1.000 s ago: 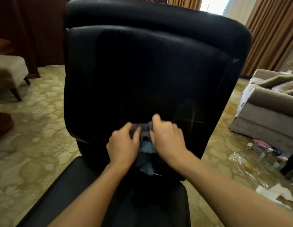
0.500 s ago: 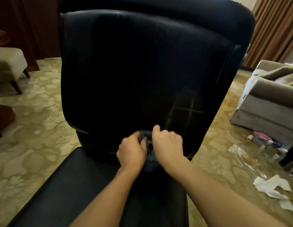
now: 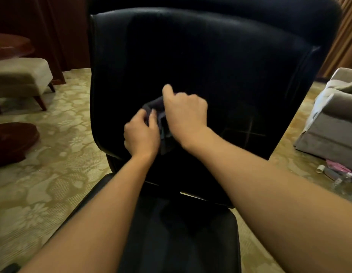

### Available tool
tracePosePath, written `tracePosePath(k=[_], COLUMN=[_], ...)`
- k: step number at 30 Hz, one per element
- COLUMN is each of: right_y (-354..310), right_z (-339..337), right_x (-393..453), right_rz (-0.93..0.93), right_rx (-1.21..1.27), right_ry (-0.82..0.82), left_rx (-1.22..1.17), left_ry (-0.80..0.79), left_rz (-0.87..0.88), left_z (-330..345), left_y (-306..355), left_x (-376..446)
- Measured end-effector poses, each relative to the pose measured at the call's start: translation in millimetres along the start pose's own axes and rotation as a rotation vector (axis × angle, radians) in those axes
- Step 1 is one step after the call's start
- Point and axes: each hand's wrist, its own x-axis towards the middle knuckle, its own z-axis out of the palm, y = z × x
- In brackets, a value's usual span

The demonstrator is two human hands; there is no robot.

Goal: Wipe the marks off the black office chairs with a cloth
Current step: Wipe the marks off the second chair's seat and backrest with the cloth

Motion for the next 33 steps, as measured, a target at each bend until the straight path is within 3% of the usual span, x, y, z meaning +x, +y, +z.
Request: tracePosePath(k=[3,8,10,14,16,20,24,29,33], right_y=[4.3,26.7,39.4,76.4,102.2,124.8,105.3,73.5,91.2], right_z=[28.7,54.8,43.8,-8.0,-36.9,-33.3,5.5,19.7,-14.2], right_x=[-36.8,-122.6,-125.1,-89.1,-73.6,-78.9,-113.6,-147.4,-108.9], right_rz=[-0.035,-0.017,0.005,0.149,0.222,0.294,0.283,0.139,0.159], right_rx=[-0.016,-0.143,-0.131,-0.212,-0.208,-0.177,-0.178,-0.11,-0.145], right_ry=[-0.077,-0.233,-0.173,0.173,0.259,0.178,0.097,-0.083,0.139], left_rx=[0.008,0.132,0.034,-0.246,-0.272,-0.05,0.108,0.209,-0.038], left_ry=[-0.065,-0.344,-0.323,-0.156,-0.107,-0.155,-0.186,-0.311,-0.191], left_rz=[-0.098,-0.212,-0.141,0.161,0.262,0.192,0.158,0.146,0.198], left_z=[21.1,36.5,34.7,26.8,29.4,54.9,63.4,35.1,27.2], left_y=[-23.5,-46.9,-32.4,34.3,78.1,107.8,55.8,-4.4,35.7], left_x=[-35.0,-104.9,-108.8,-83.2,-73.4,-78.8,-111.2,-133.3,-99.1])
